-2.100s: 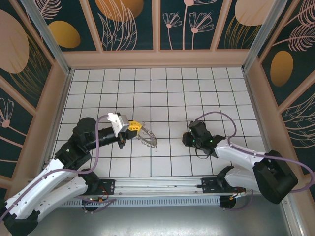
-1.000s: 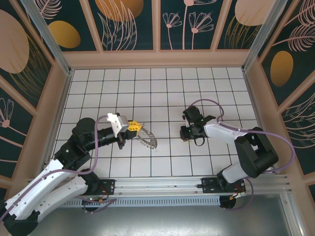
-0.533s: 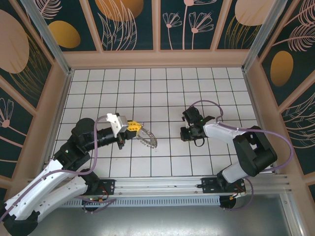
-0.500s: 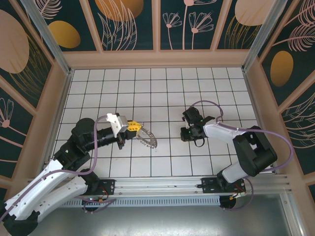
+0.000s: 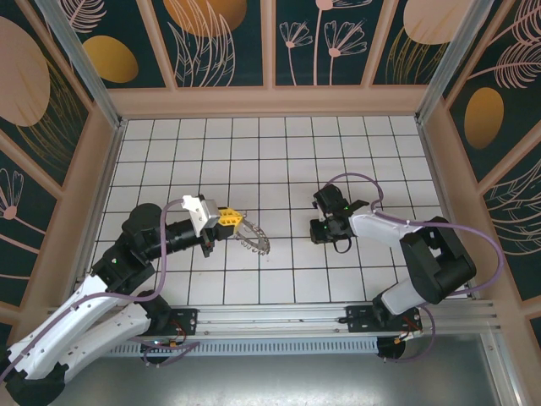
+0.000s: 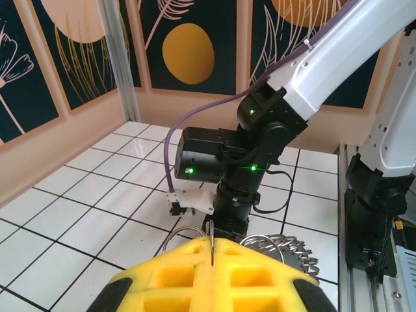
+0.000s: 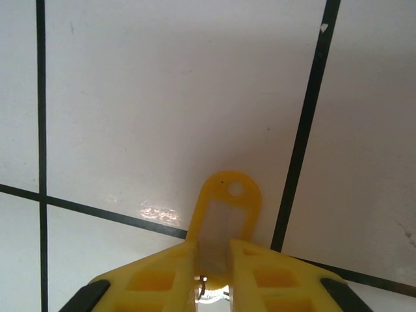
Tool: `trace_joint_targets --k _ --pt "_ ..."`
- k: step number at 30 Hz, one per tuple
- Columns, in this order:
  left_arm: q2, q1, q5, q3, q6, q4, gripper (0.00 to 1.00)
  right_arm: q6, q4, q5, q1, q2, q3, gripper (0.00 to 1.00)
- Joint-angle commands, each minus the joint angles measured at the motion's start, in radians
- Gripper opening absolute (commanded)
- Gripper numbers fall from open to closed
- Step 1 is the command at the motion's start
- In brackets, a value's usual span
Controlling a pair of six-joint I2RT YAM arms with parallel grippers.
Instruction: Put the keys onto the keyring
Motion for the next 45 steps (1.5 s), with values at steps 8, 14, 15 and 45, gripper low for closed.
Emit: trace_joint_targets --k 8,14,15,45 --pt "-0.017 -0.001 0.020 0.008 -0.020 0.039 0.00 0.001 -0.040 0.002 0.008 -0.028 0.013 0.20" --pt "-0.021 -0.001 0.019 0.006 -0.019 0.037 0.00 -0.017 -0.054 -0.013 0.010 0.007 0.032 0.20" --pt "-0.022 -0.003 0.018 0.006 -0.020 0.036 0.00 -0.020 -0.057 -0.016 0.010 0.011 0.037 0.19" --pt "-0.040 -0.002 0.011 0.009 -0.012 0.025 0.00 0.013 -0.120 -0.046 0.051 0.026 0.048 0.13"
